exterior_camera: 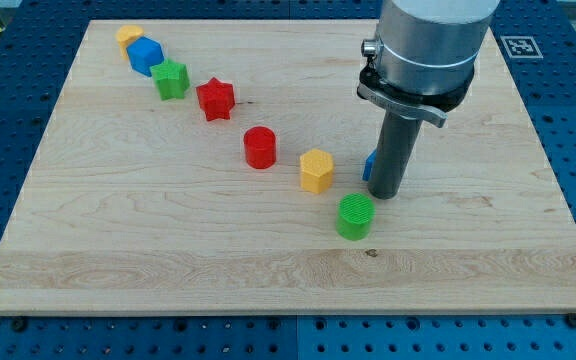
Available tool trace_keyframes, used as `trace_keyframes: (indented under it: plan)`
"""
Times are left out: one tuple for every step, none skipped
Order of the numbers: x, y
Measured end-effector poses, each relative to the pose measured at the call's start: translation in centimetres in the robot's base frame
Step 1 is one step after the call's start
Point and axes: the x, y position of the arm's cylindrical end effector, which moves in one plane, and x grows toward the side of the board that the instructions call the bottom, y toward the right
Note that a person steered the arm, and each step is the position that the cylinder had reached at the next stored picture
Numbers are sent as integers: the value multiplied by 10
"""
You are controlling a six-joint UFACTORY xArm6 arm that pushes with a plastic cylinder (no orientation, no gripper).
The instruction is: Slide the blue triangle closer to the yellow hexagon
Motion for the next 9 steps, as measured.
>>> trace_keyframes:
  plan:
    - [9,45]
    - [9,66]
    - [-28,68]
    - [-38,64]
    - [-38,51]
    - [-36,33]
    - [-36,12]
    - [-36,-4]
    - [-36,-15]
